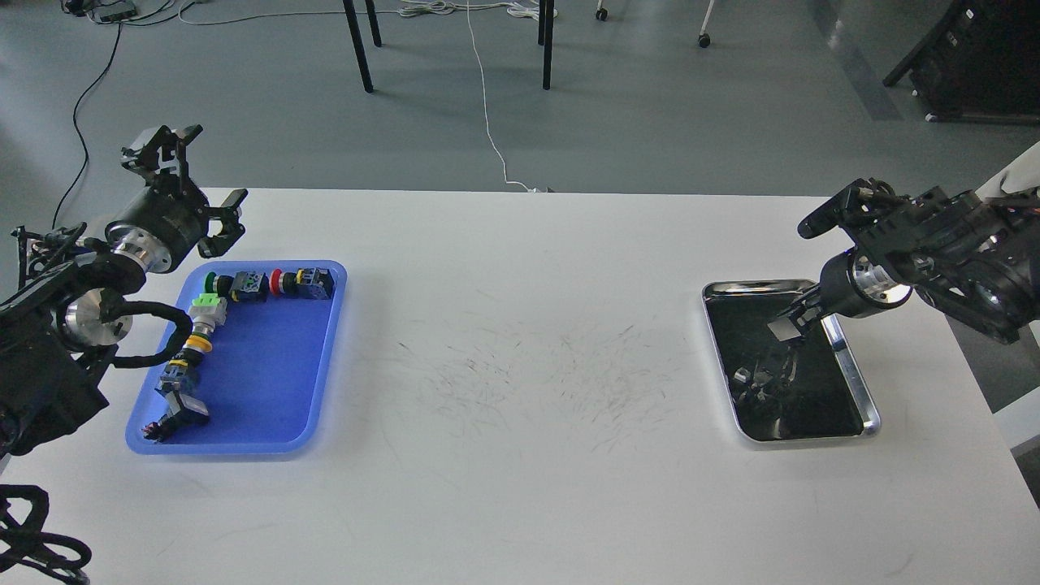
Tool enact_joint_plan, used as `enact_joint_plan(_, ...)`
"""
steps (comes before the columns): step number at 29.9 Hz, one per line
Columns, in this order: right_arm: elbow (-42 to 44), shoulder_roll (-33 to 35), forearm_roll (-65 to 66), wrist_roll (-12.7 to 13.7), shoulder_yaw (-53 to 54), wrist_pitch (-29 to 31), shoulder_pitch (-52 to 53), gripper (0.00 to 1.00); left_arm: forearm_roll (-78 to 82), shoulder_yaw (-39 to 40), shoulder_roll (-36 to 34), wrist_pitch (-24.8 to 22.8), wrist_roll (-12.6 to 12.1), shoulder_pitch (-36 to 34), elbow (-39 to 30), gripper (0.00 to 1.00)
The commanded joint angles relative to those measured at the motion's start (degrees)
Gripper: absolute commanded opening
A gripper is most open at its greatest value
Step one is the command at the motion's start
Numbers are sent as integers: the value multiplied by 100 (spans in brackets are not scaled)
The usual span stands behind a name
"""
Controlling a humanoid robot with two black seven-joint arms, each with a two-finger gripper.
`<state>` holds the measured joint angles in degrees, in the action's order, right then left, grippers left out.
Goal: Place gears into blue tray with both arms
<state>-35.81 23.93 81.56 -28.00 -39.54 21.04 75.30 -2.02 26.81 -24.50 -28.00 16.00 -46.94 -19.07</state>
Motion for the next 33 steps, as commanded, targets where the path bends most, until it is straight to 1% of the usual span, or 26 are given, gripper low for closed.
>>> enact_joint_plan(1, -66, 7, -9, 0, -1, -4, 64, 77, 0, 0, 7, 0, -1, 1, 0, 98)
enact_joint_plan(9, -154, 288, 96, 0, -176, -4, 99, 77, 0, 8, -2, 0, 8, 1, 0, 98)
enact_joint_plan(14, -5, 340, 132, 0, -230, -83, 64, 77, 0, 8, 7, 0, 8, 10, 0, 98)
enact_joint_plan(21, 136, 271, 132, 0, -238, -197, -68, 72, 0, 8, 7, 0, 8, 19, 0, 98)
enact_joint_plan(33, 118, 60, 140, 0, -256, -250, -156, 69, 0, 8, 7, 0, 8, 45, 0, 98)
